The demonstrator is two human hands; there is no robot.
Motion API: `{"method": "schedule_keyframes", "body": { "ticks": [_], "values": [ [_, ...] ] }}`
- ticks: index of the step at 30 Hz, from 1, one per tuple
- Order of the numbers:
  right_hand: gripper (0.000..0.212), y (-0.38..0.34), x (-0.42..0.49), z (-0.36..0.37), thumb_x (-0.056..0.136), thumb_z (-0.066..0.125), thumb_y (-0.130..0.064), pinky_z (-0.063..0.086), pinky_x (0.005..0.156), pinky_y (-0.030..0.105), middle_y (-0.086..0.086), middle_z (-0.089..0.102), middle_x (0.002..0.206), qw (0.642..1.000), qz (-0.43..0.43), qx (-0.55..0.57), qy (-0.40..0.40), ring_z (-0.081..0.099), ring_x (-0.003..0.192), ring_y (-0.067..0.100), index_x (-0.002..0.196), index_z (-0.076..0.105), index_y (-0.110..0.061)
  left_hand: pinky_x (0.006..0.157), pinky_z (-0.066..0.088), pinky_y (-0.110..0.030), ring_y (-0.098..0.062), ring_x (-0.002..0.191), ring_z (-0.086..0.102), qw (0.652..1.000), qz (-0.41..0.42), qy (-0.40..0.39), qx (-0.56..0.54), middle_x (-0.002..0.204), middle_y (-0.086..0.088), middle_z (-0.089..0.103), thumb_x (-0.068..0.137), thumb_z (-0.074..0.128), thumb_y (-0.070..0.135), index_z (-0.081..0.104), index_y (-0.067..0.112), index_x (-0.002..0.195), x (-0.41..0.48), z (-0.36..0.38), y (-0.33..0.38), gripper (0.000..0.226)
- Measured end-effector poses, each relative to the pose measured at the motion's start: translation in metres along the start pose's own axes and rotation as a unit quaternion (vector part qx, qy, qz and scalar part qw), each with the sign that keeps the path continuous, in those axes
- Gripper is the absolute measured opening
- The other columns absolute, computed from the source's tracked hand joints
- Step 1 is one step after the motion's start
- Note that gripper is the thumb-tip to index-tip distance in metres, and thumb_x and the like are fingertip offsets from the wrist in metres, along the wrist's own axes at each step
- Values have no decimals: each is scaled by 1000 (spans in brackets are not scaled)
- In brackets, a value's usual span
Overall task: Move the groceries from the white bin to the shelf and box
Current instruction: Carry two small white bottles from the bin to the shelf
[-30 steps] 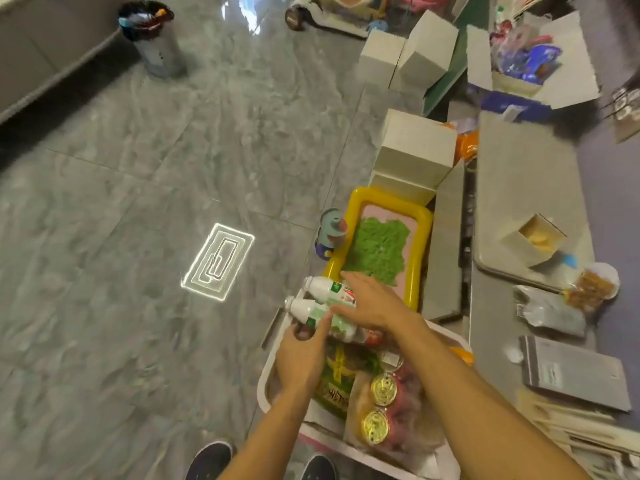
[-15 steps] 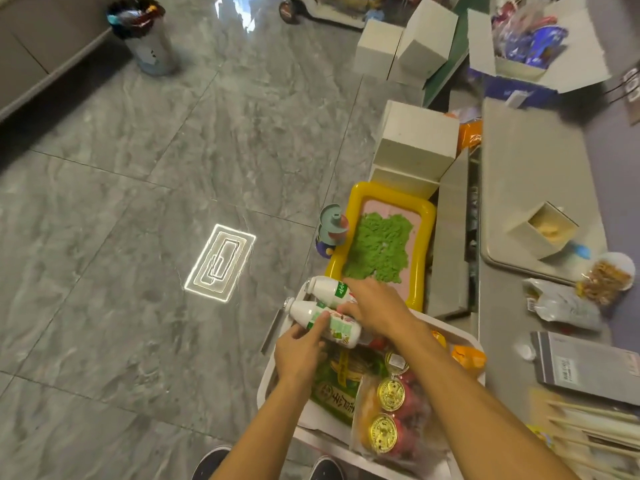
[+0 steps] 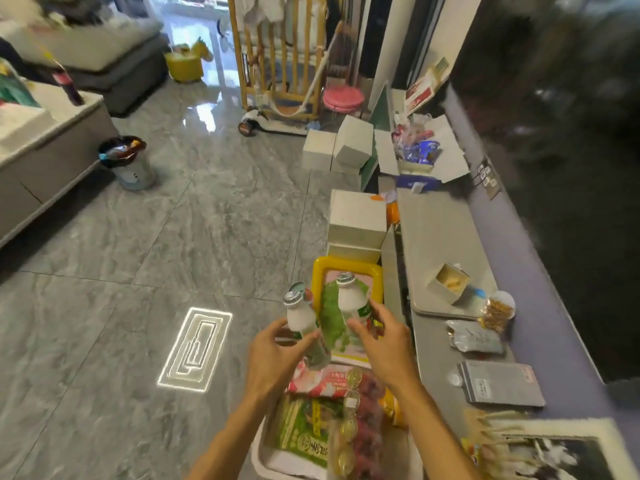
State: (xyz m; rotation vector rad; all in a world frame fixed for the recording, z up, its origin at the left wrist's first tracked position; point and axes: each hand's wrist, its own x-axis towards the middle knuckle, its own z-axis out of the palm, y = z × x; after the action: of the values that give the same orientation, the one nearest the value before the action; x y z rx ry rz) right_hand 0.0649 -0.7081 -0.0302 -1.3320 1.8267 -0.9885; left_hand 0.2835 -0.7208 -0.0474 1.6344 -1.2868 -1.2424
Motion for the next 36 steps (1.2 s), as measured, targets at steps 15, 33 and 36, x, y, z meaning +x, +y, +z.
{"method": "schedule_keyframes", "body": {
  "ticks": [15, 33, 36],
  "values": [
    [45, -264, -202, -202, 83, 91, -27, 60, 79, 14, -24, 71, 105, 932, -46, 61, 354, 68, 96, -16, 121, 69, -27, 69, 59, -16, 0, 81, 75, 890, 390, -221, 83, 102, 28, 70, 79, 93, 37, 70, 40, 119, -125, -60, 345, 45],
    [59, -233, -652, -268, 77, 95, -27, 56, 79, 12, -15, 70, 116, 740, 89, -62, 664, 67, 104, -7, 129, 69, -23, 83, 63, -27, -2, 89, 75, 673, 491, -550, 56, 115, 10, 78, 78, 92, 43, 69, 24, 133, -510, 49, 313, 62],
    [61, -218, -752, -260, 78, 94, -25, 53, 82, 12, -10, 70, 120, 706, 120, -53, 696, 66, 108, -3, 133, 67, -21, 86, 65, -33, -6, 93, 76, 633, 497, -591, 51, 117, 9, 78, 78, 92, 42, 70, 22, 133, -609, 59, 281, 62]
  ]
}}
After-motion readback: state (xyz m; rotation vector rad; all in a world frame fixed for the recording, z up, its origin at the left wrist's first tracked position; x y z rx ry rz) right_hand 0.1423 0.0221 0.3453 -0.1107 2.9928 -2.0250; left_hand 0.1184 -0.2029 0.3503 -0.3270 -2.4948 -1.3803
